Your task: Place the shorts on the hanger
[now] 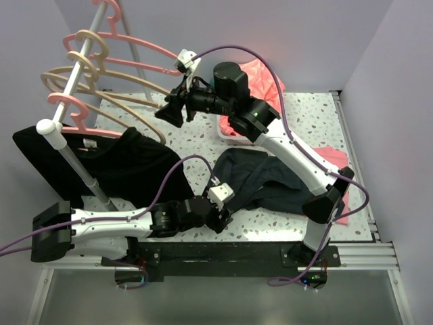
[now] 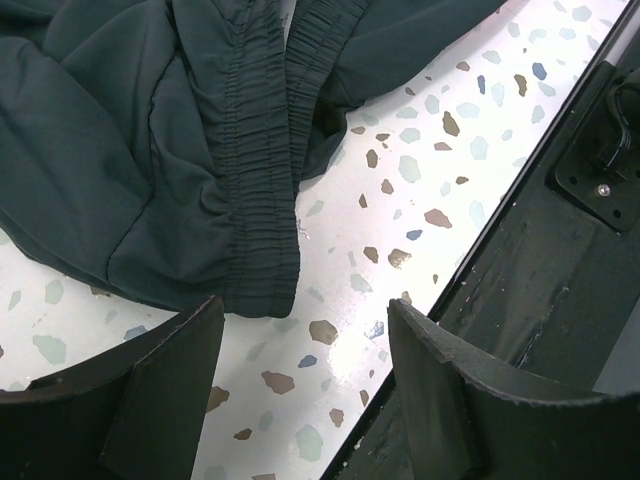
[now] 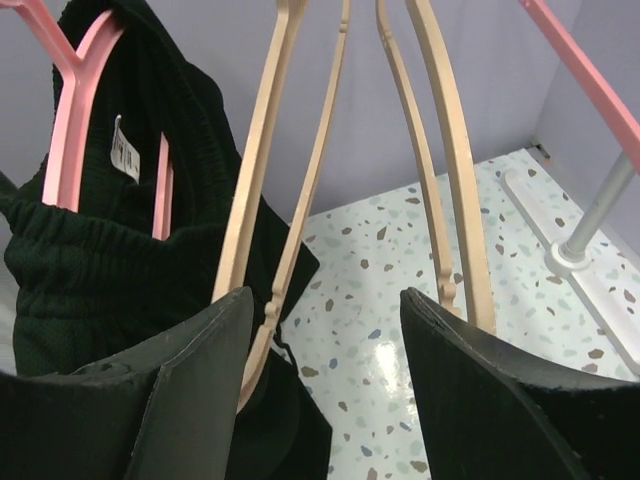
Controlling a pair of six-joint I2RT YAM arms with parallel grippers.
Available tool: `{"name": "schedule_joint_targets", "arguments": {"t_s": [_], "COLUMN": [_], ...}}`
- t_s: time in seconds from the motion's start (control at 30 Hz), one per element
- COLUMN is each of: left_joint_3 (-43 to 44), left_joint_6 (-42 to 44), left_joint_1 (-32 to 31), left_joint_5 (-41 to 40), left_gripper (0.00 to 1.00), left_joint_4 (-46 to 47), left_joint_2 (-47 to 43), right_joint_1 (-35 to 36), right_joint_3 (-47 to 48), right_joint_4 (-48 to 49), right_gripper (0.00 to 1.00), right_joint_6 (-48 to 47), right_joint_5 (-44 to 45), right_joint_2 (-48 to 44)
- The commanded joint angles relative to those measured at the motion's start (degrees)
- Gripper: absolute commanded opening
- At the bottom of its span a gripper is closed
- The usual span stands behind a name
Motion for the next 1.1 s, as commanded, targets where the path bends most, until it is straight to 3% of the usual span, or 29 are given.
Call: {"name": "schedule_joint_targets", "arguments": {"t_s": [0.0, 0.53, 0.77, 0.87, 1.07], "left_joint_3": [0.9, 1.0, 1.9, 2.0, 2.6], "left_joint_6": [1.1, 1.3, 1.7, 1.6, 0.9], "left_joint_1": [-0.2, -0.2, -0.2, -0.2, -0.2], "left_joint_5": [0.0, 0.0, 0.0, -0.1, -1.4], "left_gripper": [0.71, 0.71, 0.7, 0.69, 0.67], "left_joint_4": [1.9, 1.8, 1.0, 0.9, 0.5], "left_joint_2": [0.2, 0.4, 0.7, 0.5, 0.3], "right_joint_1": [1.3, 4.2, 4.2, 4.2, 4.3], "right_joint_3": [6.5, 10.5, 11.6, 11.2, 10.8], "right_joint_4": [1.4, -3.4, -4.0, -2.8, -0.4], "right_gripper": [0.64, 0.61, 0.27, 0.0, 0.0], "right_joint_6": [0.9, -2.6, -3.8, -4.0, -4.8], "right_joint_5": [-1.5, 0.7, 1.5, 2.6, 3.3], "right_joint_2": [0.1, 6.1, 8.0, 7.4, 5.2]}}
